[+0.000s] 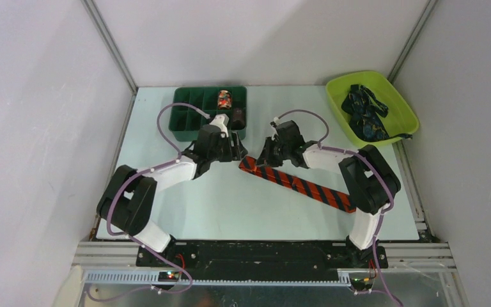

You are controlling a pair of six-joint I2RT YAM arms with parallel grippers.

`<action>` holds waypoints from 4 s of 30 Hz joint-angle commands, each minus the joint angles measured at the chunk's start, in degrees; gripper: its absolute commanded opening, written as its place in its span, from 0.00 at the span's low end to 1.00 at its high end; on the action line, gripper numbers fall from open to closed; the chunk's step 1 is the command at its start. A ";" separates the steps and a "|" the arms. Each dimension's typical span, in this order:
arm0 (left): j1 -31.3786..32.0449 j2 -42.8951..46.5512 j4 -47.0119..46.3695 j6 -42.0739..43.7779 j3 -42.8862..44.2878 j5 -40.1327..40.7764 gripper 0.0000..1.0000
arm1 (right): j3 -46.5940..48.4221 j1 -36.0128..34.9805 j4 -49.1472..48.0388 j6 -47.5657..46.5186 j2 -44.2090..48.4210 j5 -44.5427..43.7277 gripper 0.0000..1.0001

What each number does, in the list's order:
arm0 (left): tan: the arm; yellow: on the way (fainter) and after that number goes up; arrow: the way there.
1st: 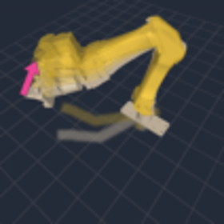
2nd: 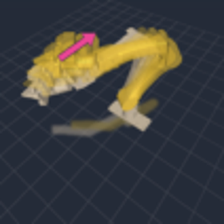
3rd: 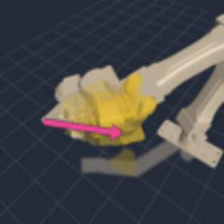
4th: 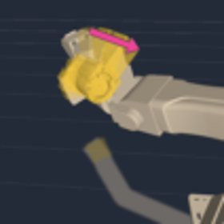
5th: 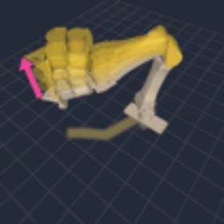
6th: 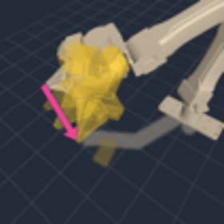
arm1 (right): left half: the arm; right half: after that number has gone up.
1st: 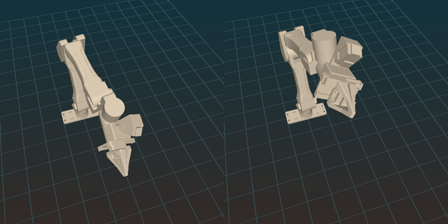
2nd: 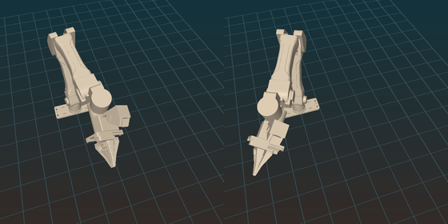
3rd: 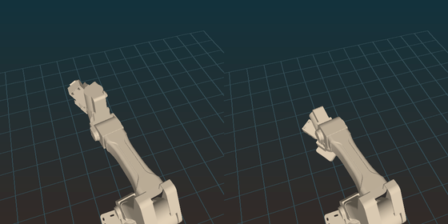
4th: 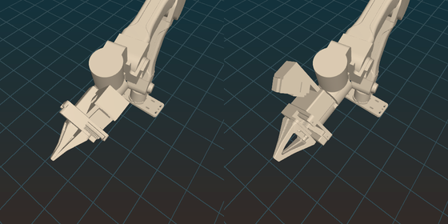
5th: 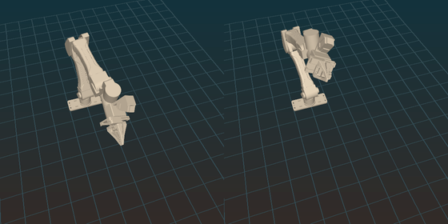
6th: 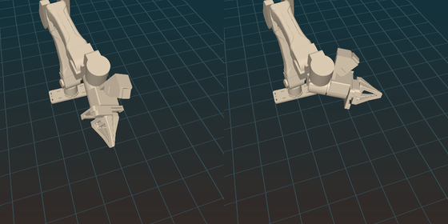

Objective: Roll the ties
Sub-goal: Roll the tie at the center of the board.

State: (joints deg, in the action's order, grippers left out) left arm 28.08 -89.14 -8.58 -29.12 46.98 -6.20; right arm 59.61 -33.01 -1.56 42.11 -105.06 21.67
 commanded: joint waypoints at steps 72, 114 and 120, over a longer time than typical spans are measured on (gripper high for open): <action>-0.24 -9.17 -16.40 -6.10 -5.40 -14.02 0.44 | 2.14 0.41 1.30 -0.54 -3.59 -2.78 0.08; 12.93 -4.60 12.42 8.24 7.43 24.82 0.34 | -0.64 5.24 7.38 -4.87 9.08 -6.47 0.12; 15.18 -6.30 15.74 9.66 10.09 31.97 0.34 | -0.73 5.40 7.30 -4.92 9.08 -6.51 0.11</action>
State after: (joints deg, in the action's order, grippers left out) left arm 42.00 -94.65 4.38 -22.04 54.15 17.37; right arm 58.76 -27.88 6.81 37.93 -97.60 16.05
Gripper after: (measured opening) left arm 0.348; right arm 0.116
